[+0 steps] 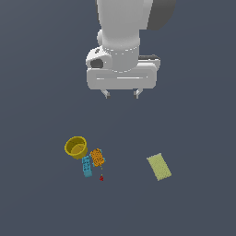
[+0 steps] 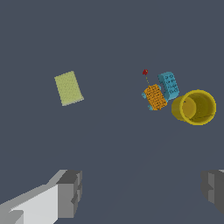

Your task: Pick up a designated object from a clutter of objects.

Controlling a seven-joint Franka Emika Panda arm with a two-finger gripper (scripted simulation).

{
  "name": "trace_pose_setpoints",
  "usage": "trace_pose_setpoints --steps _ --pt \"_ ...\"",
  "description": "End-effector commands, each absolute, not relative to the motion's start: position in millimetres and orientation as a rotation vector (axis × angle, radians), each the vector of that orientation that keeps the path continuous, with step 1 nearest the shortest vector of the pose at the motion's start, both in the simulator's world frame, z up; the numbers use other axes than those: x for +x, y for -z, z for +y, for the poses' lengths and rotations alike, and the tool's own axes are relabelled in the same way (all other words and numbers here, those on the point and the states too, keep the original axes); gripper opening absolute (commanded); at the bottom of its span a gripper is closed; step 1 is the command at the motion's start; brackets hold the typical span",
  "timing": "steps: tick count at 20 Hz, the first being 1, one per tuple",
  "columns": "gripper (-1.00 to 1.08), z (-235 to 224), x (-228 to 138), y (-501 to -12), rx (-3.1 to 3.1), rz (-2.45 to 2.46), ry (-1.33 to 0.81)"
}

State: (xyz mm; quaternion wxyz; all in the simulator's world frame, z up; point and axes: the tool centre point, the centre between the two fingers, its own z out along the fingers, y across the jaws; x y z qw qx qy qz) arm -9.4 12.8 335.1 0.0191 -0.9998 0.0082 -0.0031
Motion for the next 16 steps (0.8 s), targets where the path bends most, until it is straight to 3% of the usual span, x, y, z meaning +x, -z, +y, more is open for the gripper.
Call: trace_pose_setpoints --steps 1,16 --pt "1.0 15 -7 -333 -3.105 0.019 0.008" --pt "1.0 56 50 -276 -3.13 -0.128 0.003"
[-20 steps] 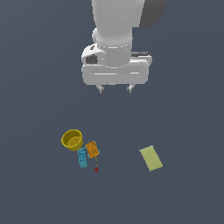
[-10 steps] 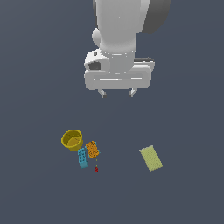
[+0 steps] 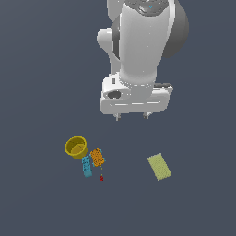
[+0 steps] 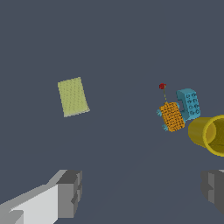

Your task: Pick up a designated object from a clutter of objects.

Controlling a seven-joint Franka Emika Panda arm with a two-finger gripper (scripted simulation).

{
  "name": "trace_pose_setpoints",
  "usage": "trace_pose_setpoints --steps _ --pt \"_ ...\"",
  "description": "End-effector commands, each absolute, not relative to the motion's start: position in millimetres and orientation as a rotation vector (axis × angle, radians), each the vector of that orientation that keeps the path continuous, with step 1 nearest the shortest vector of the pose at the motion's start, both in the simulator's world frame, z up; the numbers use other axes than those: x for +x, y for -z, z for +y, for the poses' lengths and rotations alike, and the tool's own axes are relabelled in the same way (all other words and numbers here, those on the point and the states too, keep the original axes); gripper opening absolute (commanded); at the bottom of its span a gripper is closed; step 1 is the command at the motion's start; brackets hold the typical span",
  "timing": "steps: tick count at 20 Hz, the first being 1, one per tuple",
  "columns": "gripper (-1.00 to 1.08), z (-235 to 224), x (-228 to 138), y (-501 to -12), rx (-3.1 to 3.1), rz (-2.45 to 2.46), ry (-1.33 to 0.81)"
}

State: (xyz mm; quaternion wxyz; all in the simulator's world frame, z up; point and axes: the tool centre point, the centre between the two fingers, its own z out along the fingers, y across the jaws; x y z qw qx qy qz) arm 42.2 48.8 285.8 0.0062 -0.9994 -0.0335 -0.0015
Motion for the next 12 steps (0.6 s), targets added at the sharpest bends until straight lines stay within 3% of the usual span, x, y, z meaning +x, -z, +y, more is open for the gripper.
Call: trace_pose_setpoints --steps 1,12 --pt "1.0 61 55 -269 -3.131 -0.144 0.003" --pt "1.0 123 104 -179 -3.131 -0.329 0.001"
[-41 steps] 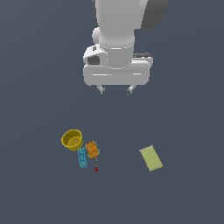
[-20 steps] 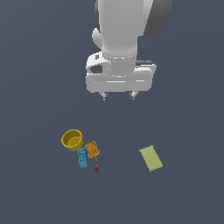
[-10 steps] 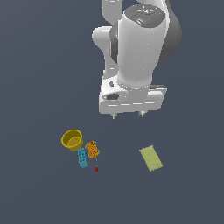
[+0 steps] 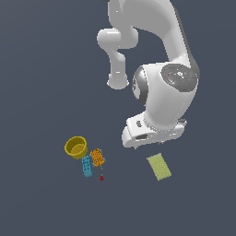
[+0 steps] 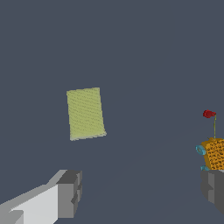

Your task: Pick up a designated object from a clutter of objects.

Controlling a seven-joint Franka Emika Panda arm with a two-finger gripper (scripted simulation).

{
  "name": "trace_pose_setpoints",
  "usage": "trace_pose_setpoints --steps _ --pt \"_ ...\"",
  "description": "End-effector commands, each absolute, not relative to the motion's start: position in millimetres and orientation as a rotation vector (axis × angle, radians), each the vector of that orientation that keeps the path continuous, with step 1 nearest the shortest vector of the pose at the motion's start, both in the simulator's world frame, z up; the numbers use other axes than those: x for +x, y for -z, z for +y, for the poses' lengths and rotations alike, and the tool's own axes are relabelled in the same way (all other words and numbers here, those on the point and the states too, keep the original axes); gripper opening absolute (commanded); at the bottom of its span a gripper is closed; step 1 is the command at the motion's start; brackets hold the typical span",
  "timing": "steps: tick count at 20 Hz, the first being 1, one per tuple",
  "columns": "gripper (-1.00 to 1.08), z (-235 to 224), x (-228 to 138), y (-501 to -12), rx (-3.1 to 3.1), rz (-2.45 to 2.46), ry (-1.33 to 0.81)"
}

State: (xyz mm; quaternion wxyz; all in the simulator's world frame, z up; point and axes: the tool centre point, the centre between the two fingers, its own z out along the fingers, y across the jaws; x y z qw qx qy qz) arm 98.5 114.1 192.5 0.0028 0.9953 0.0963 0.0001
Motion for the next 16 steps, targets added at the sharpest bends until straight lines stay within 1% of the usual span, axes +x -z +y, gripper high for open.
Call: trace_pose_setpoints --steps 1,9,16 --pt "1.0 129 107 -170 3.116 0.344 -0.001" --pt "1.0 172 122 -104 3.104 0.454 0.0" --pt "1.0 193 125 -69 3.099 0.507 0.0"
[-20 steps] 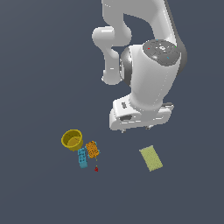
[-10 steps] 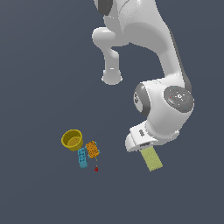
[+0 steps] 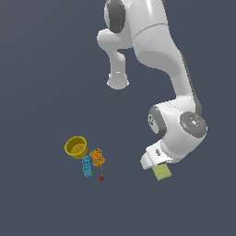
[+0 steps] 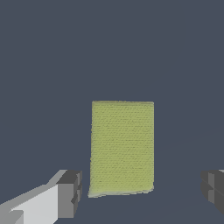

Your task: Pick up a designated object from a clutter of objects.

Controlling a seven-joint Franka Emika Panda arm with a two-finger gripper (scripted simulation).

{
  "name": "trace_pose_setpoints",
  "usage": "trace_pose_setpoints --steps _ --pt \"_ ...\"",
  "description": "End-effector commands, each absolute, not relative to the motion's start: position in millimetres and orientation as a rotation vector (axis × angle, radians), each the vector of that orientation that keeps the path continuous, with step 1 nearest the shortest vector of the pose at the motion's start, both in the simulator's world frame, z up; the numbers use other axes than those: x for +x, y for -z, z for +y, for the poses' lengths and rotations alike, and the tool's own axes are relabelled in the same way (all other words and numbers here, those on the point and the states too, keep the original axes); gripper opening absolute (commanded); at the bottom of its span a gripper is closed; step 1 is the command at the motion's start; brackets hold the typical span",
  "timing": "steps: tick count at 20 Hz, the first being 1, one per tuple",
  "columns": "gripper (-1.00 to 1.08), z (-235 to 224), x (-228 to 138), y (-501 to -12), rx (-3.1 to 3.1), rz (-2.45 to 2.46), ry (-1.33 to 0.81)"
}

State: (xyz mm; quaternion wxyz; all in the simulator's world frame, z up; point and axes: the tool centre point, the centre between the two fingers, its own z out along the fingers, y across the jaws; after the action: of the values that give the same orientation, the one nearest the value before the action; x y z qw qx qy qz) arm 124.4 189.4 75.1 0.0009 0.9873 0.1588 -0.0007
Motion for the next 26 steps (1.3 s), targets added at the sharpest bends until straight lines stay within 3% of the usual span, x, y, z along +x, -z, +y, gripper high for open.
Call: trace_pose_setpoints --steps 1,25,26 --pt "1.0 195 125 -67 3.099 0.512 0.0" --pt "1.0 199 126 -10 3.098 0.521 0.0" --pt "-1.0 199 126 -10 3.098 0.521 0.0"
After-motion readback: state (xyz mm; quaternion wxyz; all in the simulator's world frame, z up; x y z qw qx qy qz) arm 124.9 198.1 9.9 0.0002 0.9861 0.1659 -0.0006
